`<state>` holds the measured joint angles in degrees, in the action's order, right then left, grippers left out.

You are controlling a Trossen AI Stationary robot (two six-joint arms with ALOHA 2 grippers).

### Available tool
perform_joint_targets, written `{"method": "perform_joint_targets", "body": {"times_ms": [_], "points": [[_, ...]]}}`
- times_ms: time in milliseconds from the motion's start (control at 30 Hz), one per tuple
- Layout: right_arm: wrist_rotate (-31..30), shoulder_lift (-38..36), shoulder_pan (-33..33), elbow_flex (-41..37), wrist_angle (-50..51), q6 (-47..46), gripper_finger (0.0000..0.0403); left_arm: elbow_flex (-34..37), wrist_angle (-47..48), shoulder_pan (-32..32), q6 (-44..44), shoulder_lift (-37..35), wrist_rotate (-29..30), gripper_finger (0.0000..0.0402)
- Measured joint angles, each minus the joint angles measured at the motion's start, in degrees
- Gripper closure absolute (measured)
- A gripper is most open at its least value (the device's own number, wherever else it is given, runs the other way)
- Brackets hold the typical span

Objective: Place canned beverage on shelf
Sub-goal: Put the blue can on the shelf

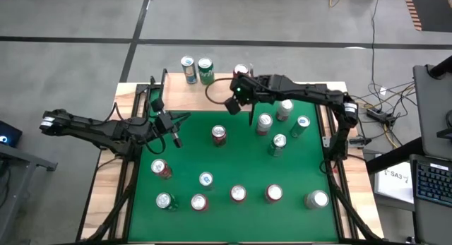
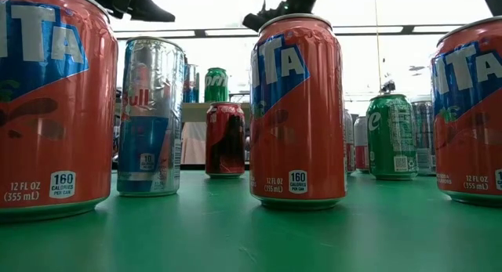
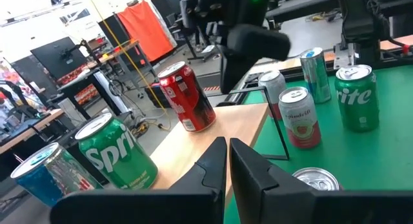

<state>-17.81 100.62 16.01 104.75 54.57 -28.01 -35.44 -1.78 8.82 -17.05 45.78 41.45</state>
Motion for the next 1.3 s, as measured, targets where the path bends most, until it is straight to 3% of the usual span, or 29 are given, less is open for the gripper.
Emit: {"method": "perform_joint_targets", "body": {"times_ms": [167,533,700,1300], "points": [[1.3,0.0,2.5,0.0,-0.6,1.1,0.0394,0.0,0.0,0.0,-0.3,0.0,0.0,0.0398],[0.1,0.1,3.2,0.0,-12.2,5.1,0.0394,0.0,-0.1,0.0,-1.6,0.0,0.0,0.0398],[-3.6,0.1,3.5,0.0,-12.9,5.3,0.0394,0.0,-0.1,0.0,-1.6,0.0,0.0,0.0398],[-4.8,2.1,7.1,0.0,-13.2,6.3,0.0394,0.0,-0.1,0.0,-1.7,0.0,0.0,0.0398]]}}
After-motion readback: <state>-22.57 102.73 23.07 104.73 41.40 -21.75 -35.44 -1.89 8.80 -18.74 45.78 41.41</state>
